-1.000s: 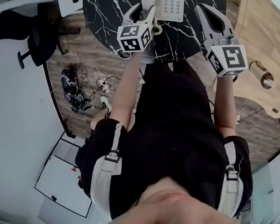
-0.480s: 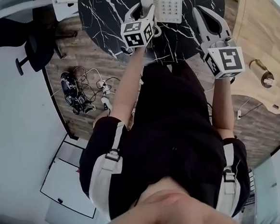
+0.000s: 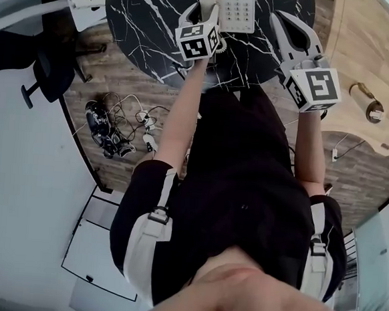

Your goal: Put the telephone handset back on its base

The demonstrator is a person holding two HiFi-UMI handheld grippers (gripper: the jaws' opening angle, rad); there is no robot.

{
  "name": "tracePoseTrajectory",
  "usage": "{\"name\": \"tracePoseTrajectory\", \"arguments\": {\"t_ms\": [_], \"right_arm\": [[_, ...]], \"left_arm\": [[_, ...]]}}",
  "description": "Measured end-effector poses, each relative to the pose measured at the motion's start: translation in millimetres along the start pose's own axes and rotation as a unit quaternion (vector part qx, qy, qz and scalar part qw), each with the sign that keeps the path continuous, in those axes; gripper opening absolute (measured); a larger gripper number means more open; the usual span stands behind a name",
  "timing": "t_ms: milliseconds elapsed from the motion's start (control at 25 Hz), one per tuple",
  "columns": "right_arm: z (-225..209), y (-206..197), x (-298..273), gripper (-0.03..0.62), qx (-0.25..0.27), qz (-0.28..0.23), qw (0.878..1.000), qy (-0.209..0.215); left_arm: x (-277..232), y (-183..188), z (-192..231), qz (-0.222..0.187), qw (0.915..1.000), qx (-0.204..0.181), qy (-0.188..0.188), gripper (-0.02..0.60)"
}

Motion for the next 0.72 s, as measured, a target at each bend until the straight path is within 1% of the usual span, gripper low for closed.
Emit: {"name": "tracePoseTrajectory", "arguments": {"t_ms": [320,720], "right_arm": [[1,-8,-3,0.029,-0.006,0.014,1.0,0.001],[-4,-11,-4,0.029,-0.008,0.021,1.0,0.003]], "left_arm": [[-20,-8,2,0.02,0.9997,-0.002,0.014,0.196],[-33,-9,2,0.029,0.9991,0.0,0.031,0.197]]}}
Point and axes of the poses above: the fingertips, and each gripper's own axes: x backward along the fingers, z to its left, y out of its top, the point moved 10 cm from there along x, backward along the fingers, and after that the axes turned 8 degrees about x, right-handed, at the moved point
